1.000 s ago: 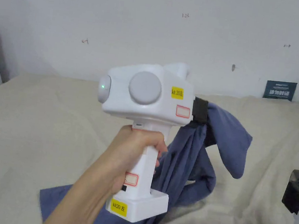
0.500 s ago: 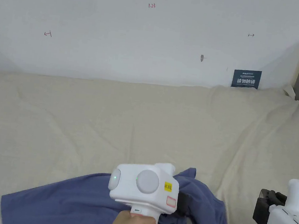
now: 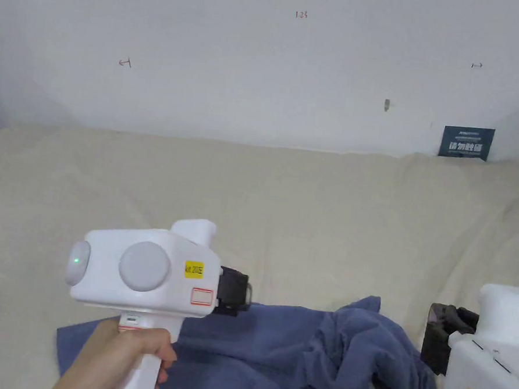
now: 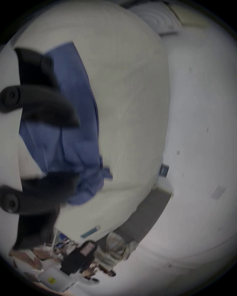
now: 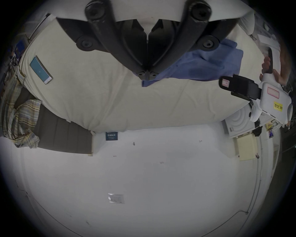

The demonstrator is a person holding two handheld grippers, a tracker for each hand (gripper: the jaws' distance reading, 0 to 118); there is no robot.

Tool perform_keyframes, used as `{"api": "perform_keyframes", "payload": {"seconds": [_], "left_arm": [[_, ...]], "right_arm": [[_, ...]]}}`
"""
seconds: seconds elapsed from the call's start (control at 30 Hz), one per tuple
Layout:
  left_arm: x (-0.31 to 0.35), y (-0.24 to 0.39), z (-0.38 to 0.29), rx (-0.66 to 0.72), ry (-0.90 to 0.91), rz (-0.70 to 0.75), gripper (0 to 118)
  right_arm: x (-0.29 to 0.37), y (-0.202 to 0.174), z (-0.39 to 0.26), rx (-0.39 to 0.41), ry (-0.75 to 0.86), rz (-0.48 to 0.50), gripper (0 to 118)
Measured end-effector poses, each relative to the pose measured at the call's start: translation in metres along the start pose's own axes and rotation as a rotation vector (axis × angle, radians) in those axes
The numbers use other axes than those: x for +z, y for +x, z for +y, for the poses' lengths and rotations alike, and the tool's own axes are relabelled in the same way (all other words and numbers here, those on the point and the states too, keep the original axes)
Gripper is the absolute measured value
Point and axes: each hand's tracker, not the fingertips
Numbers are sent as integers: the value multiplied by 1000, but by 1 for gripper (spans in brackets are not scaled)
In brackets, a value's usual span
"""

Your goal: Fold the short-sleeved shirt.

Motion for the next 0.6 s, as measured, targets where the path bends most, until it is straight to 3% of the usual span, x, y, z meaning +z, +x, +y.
{"api": "perform_keyframes", "payload": {"seconds": [0.03, 0.1, 0.2, 0.37, 0.4, 0.43, 0.47, 0.5, 0.53, 0.57, 0.6], "left_arm": [[6, -14, -4, 36, 5, 77, 7], [19, -41, -14, 28, -3, 198, 3], [27, -78, -30, 48, -49, 281, 0], [26, -128, -46, 166, -36, 267, 0], [22, -136, -45, 186, -26, 275, 11], [18, -141, -43, 208, -31, 290, 36], [12, -146, -40, 199, -45, 299, 69], [3, -159, -33, 188, -67, 304, 80], [-6, -164, -30, 178, -100, 305, 80], [-12, -168, -28, 176, -103, 307, 104], [-16, -169, -27, 179, -95, 314, 111]], "right_arm": [[-1, -6, 0, 14, 1, 6, 0], [-4, -15, -1, 55, -1, 24, 0], [-16, -23, -3, 39, -14, 50, 0], [-27, -33, -4, 42, -37, 68, 0], [-29, -36, -3, 47, -38, 65, 0], [-30, -38, -2, 52, -38, 66, 0], [-32, -39, -2, 56, -38, 67, 0], [-33, -41, -1, 60, -40, 67, 0], [-35, -42, 0, 65, -42, 68, 0], [-36, -43, 1, 68, -45, 68, 0], [-38, -44, 1, 72, -48, 67, 0]]}}
